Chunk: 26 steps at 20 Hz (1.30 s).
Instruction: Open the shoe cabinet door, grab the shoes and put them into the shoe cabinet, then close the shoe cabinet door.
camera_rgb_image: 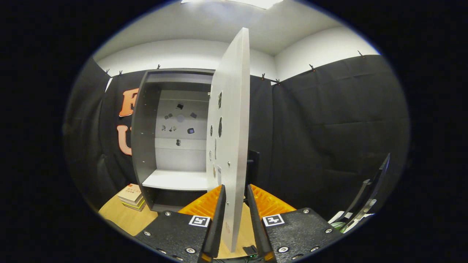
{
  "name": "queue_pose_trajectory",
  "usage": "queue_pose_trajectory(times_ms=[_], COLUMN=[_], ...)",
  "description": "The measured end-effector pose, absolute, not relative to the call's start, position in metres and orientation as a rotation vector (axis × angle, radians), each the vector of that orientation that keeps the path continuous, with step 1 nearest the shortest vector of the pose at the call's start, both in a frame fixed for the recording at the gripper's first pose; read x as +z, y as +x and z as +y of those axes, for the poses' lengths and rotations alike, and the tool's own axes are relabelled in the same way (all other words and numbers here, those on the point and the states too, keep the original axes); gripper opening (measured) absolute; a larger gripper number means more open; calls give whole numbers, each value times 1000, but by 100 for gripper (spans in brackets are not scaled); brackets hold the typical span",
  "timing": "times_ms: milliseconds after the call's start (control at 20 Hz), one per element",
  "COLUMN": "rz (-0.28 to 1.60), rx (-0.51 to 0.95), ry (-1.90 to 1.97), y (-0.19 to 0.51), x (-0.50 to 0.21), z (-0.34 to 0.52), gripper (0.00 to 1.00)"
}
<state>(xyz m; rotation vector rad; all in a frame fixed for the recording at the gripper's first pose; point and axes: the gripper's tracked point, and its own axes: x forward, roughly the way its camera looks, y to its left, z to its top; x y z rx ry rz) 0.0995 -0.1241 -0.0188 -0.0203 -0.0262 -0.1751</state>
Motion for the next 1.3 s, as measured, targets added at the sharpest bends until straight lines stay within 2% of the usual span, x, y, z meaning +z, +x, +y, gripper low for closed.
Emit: queue_pose_trajectory(times_ms=[800,1300], rz=[-64,60], rx=[27,123], ry=[-9,3], y=[105,119], x=[12,-50], z=[-7,52], gripper=[41,41])
